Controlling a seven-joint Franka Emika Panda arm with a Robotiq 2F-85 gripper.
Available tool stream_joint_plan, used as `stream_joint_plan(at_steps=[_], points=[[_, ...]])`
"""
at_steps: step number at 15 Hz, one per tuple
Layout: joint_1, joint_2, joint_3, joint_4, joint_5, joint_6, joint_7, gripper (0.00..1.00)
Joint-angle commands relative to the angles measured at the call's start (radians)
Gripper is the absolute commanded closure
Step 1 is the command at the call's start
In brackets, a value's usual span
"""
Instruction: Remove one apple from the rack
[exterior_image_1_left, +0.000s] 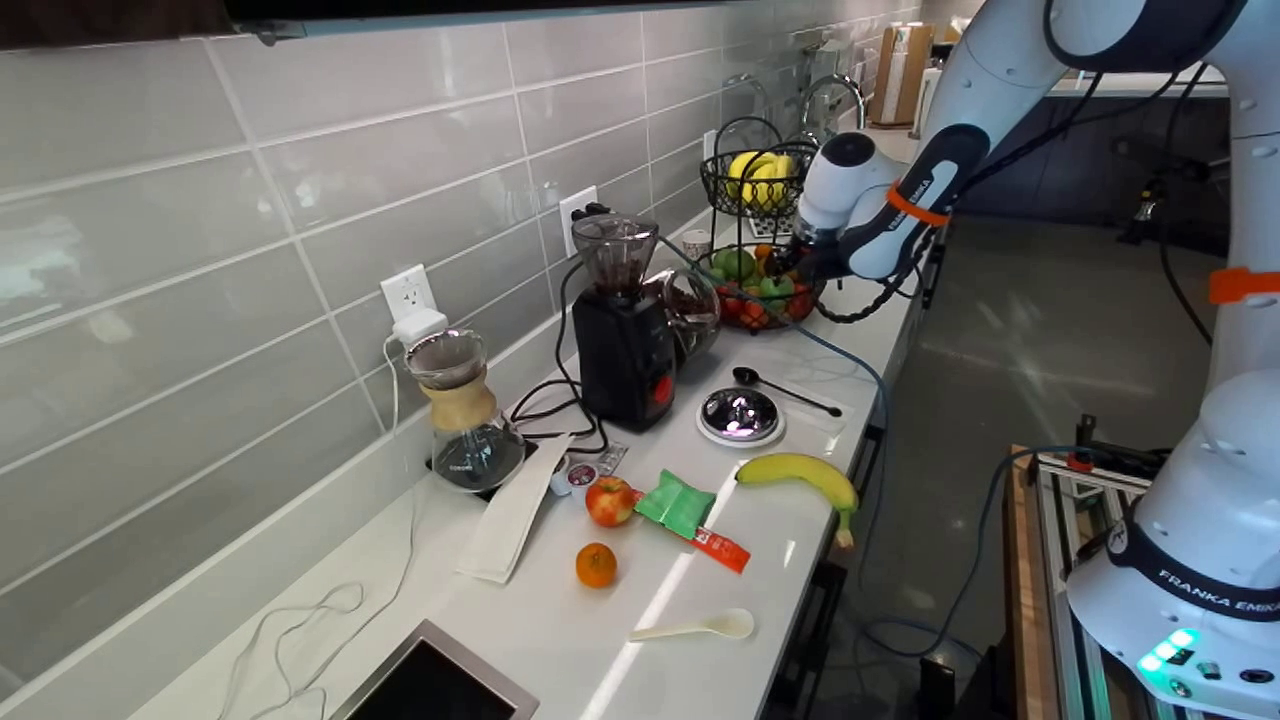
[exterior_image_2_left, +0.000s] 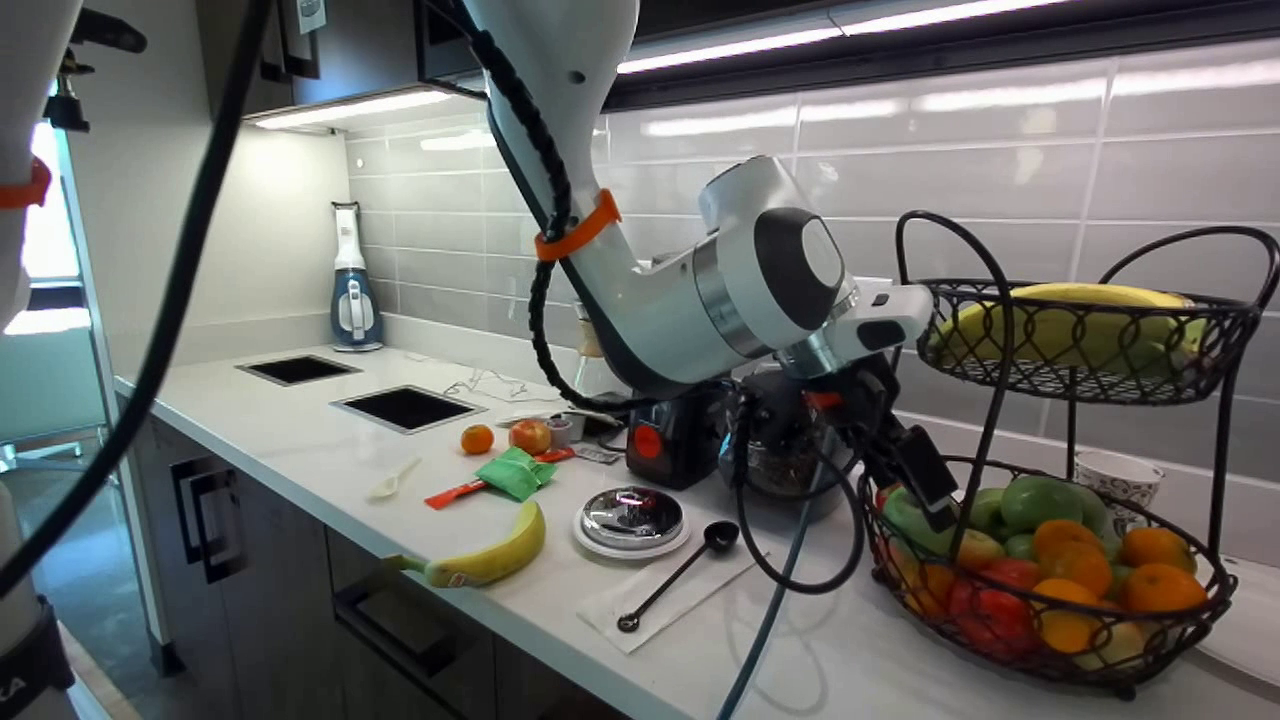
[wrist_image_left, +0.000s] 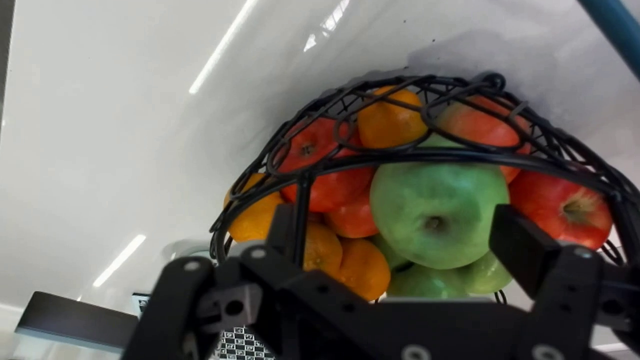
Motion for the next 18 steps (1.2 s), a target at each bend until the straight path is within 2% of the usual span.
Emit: stream_joint_plan(at_steps=[1,6,8,12,18], points=[[0.035,0.045,-0.051,0.030,-0.041,0.060,0.064,0.00],[0.085,0.076,-0.109,0.040,-0.046,0.101,0.094,0.00],[0.082,0.075,-0.100,0.029,-0.029,0.106,0.077,0.00],[0.123,0.097,-0.142,0.041,-0.045,0.120,0.108,0.00],[0.180,0.151,-0.210,0.055,-0.023,0.227,0.147,0.00]])
